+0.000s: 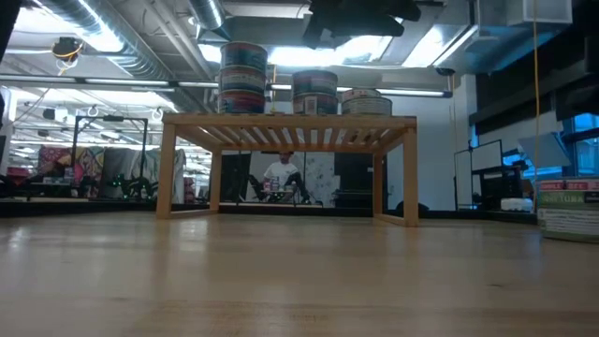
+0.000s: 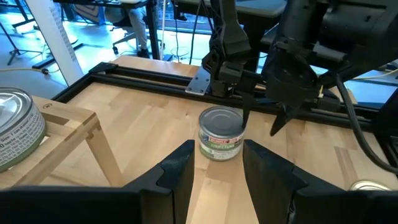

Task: Stack canned seafood by type on shelf
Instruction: Stack the green tuna can on top of the green tuna can on the shelf

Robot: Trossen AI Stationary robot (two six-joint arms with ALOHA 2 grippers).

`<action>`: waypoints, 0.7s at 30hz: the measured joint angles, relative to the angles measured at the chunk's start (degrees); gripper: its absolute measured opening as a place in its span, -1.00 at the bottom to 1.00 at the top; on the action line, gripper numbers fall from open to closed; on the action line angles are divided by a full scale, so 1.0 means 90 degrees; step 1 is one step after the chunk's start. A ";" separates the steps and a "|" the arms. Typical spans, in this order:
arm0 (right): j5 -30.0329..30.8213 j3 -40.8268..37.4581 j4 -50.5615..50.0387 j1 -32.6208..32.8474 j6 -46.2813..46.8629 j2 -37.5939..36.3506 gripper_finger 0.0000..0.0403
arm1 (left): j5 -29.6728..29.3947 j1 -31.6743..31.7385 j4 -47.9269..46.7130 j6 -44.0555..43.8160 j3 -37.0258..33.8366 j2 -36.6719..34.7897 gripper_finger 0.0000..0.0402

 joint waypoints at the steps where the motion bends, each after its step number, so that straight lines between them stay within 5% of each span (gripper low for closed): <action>1: 0.0065 0.0035 -0.0026 0.0000 -0.0001 0.0010 0.21 | 0.0000 0.0002 0.0000 0.0000 0.0000 0.0000 -0.35; 11: 0.1256 0.0052 -0.0093 -0.0043 -0.0282 0.0023 0.21 | 0.0000 0.0002 0.0000 0.0000 0.0000 0.0000 -0.35; 21: 0.0765 0.0052 -0.0077 -0.0214 -0.0277 0.0028 0.21 | 0.0000 0.0002 0.0002 0.0000 0.0002 0.0000 -0.35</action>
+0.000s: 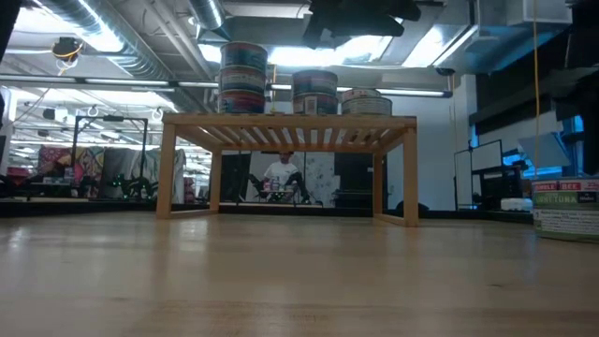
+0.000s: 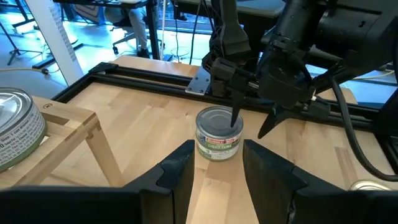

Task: Stack canned seafood by type on shelf
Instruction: Stack the green tuna can on top of the green tuna can on the shelf

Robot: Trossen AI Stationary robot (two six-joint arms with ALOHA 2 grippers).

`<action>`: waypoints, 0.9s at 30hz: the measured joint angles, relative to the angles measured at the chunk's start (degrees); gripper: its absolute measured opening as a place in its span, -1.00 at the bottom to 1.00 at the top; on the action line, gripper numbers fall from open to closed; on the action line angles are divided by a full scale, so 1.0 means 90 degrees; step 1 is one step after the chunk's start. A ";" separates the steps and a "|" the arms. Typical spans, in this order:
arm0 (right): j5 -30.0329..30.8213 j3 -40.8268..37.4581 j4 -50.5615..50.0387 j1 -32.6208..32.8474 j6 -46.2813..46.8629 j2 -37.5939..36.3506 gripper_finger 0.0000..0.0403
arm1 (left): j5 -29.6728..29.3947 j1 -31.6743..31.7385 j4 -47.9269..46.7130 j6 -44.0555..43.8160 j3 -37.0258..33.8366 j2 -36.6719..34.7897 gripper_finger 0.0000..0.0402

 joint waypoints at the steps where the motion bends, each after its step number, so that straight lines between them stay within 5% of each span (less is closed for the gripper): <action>1: -0.0056 0.0000 -0.0002 0.0000 0.0009 0.0000 0.21 | 0.0000 0.0000 -0.0002 0.0000 0.0000 0.0000 -0.35; 8: -0.0035 0.0000 -0.0311 0.0000 0.0032 0.0353 0.16 | 0.0000 0.0000 -0.0002 0.0000 0.0000 0.0000 -0.35; 15: 0.0266 0.0034 -0.0474 0.0005 0.0019 0.1089 -0.16 | 0.0000 0.0000 -0.0002 0.0000 0.0007 0.0000 -0.35; 27: 0.0724 0.0017 -0.0159 0.0003 -0.0011 0.1178 -0.65 | 0.0000 0.0000 0.0000 0.0000 0.0007 0.0000 -0.35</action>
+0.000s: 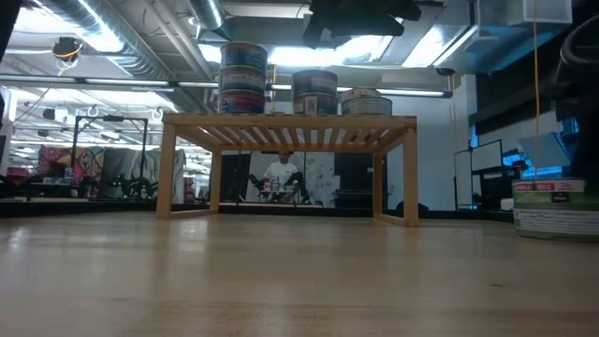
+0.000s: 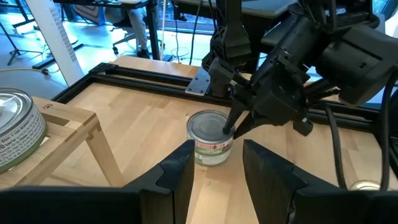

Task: Stack canned seafood by type on shelf
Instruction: Stack the green tuna can on top of the green tuna can on the shelf

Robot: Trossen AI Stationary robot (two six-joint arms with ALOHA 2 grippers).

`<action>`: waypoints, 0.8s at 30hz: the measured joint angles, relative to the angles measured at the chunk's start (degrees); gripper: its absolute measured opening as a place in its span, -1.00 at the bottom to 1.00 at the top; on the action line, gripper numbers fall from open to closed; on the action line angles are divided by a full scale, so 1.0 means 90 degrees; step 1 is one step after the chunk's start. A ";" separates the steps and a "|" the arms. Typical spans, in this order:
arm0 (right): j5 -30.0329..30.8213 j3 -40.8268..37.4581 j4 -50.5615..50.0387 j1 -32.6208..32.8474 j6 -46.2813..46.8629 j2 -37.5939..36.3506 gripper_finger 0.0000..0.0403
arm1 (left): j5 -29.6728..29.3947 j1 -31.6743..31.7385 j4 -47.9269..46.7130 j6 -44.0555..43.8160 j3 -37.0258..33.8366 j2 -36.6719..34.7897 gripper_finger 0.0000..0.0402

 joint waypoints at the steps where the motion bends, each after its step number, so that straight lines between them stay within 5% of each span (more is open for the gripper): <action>1: 0.0058 -0.0004 0.0086 -0.0003 -0.0019 0.0002 -0.66 | 0.0000 0.0000 0.0000 0.0002 0.0000 0.0000 -0.35; 24: 0.0197 0.0250 0.0958 -0.0003 -0.0540 0.0024 -0.99 | 0.0000 0.0000 0.0036 0.0317 0.0000 0.0000 -0.35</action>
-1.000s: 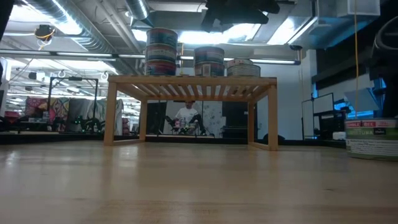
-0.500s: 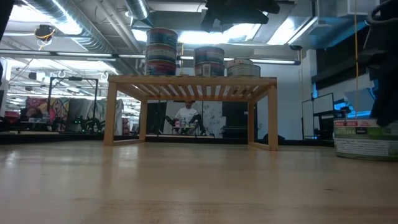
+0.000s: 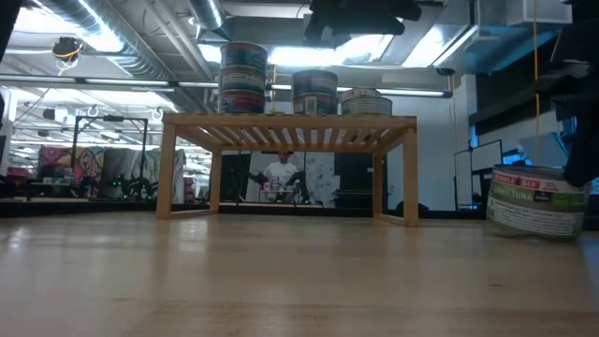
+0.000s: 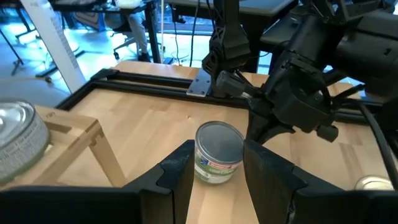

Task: Stack canned seafood by type on shelf
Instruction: Stack the green tuna can on top of the green tuna can on the shelf

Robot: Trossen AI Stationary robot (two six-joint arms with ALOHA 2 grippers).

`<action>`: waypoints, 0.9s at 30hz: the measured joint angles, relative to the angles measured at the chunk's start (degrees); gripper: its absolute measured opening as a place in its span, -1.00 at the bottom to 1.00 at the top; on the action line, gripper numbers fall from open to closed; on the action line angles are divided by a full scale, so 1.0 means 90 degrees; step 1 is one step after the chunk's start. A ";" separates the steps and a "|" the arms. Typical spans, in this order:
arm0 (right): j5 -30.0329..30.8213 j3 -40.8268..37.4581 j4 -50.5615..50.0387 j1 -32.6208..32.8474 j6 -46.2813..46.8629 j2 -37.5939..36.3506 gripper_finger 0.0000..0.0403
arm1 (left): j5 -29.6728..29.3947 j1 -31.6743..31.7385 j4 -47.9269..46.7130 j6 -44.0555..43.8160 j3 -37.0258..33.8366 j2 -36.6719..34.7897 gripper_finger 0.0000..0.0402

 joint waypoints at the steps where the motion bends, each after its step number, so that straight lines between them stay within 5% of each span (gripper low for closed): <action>1: 0.0001 0.0000 -0.0007 0.0000 -0.0013 0.0000 -0.99 | 0.0000 0.0000 0.0017 0.0097 0.0000 0.0000 -0.35; 10: 0.0106 0.0002 -0.0118 -0.0002 -0.0022 -0.0005 -0.99 | 0.0015 0.0000 0.0019 0.0923 0.0000 0.0000 -0.35; 15: 0.0176 0.0002 -0.0130 -0.0002 -0.0181 -0.0005 -0.99 | 0.0649 0.0069 0.0070 0.1277 -0.0001 0.0000 -0.32; 27: 0.0332 0.0002 -0.0121 -0.0002 -0.0182 -0.0010 -1.00 | 0.1209 0.0270 0.1331 0.2803 -0.0005 0.0942 0.01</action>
